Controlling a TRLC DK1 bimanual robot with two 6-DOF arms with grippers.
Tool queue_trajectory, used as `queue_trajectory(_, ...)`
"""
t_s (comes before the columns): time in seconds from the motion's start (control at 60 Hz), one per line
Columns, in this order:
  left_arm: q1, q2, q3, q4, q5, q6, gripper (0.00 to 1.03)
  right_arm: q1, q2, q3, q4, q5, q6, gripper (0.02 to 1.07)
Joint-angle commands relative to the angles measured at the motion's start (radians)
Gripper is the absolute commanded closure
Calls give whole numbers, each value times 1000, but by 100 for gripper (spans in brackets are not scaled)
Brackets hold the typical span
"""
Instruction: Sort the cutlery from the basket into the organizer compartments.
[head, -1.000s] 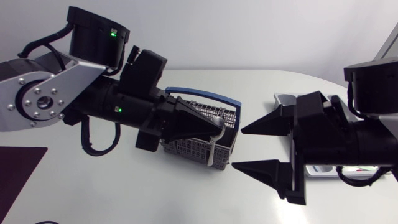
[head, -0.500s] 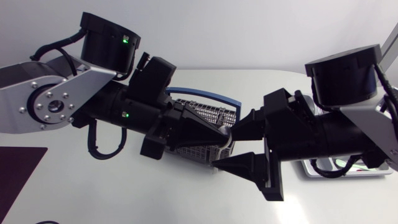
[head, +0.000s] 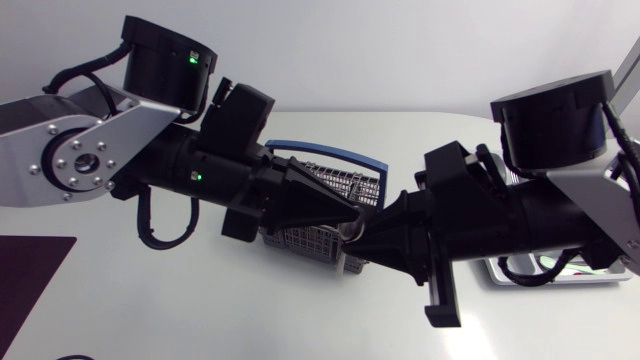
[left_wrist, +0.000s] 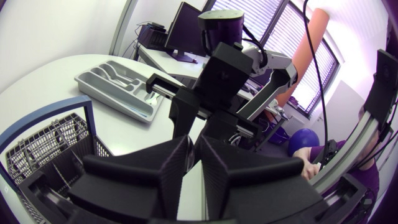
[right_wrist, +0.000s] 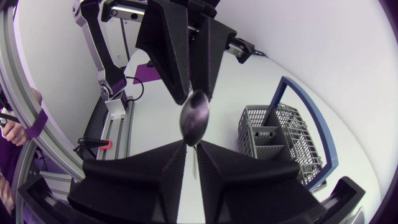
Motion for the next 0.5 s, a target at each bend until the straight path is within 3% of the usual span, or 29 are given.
queue_trajectory(0.0,10,8,30,16,21,-1,60,11,16,16,-24,-9,16,101)
queue_trajectory(0.233,23,7,20,35,17,-18,56,21,11,6,-38,3,15,101)
queue_trajectory(0.3,46,-4,24,35,12,-23,49,14,7,3,-52,5,7,101)
queue_trajectory(0.483,141,-33,29,33,-11,-33,49,-80,-30,-23,-90,-1,-45,101)
